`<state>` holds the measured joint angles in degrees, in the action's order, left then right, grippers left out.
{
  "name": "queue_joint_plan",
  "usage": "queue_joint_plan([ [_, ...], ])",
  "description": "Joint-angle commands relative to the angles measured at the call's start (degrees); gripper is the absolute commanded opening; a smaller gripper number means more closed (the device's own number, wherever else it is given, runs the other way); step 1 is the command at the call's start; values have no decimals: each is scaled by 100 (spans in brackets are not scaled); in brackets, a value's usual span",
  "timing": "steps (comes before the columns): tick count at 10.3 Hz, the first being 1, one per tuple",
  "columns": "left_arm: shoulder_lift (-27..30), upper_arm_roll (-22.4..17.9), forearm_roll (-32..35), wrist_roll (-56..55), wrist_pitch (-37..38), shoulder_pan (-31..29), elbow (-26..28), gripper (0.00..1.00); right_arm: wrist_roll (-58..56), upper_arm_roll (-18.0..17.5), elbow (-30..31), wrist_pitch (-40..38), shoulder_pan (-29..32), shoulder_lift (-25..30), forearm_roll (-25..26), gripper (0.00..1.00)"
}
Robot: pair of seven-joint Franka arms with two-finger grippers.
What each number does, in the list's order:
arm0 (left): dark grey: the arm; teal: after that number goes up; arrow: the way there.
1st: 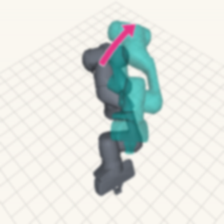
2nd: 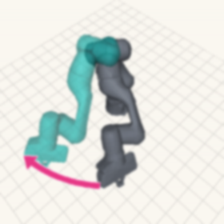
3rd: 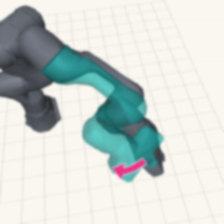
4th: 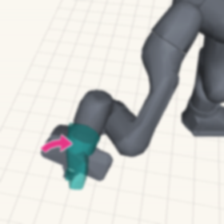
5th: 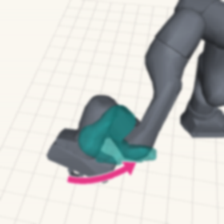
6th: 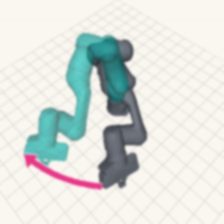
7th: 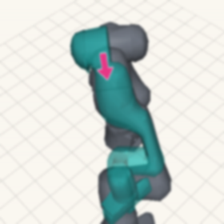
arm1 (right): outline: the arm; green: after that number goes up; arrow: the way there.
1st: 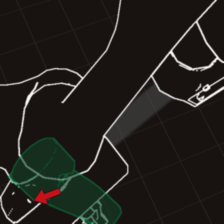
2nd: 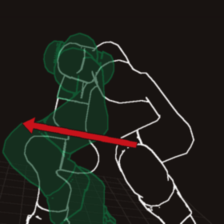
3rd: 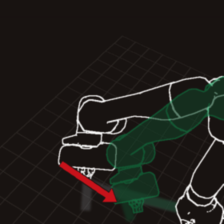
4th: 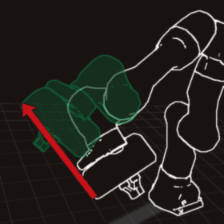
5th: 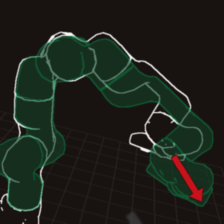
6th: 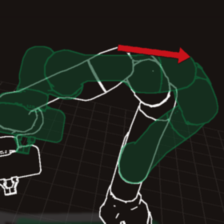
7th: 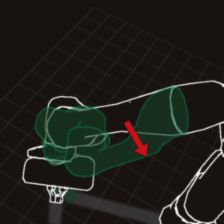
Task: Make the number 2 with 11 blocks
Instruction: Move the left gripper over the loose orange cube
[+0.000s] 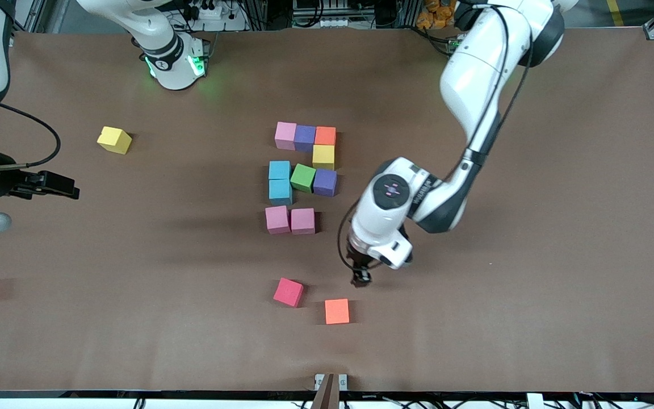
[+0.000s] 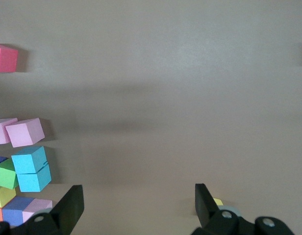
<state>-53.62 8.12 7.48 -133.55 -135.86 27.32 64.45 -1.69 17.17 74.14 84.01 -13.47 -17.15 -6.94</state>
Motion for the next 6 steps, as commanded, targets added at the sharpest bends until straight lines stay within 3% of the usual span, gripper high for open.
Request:
queue_joint_plan([
  [1,44,24,-1,189,-99,-156,67,73,11,-47,-145,-60,73,-61,-80,100],
  [5,62,-73,60,216,-99,-411,68,73,2,-47,-145,-60,81,-61,-80,100],
  [6,53,-343,52,216,-169,-403,59,73,2,-47,-145,-60,81,-61,-80,100],
])
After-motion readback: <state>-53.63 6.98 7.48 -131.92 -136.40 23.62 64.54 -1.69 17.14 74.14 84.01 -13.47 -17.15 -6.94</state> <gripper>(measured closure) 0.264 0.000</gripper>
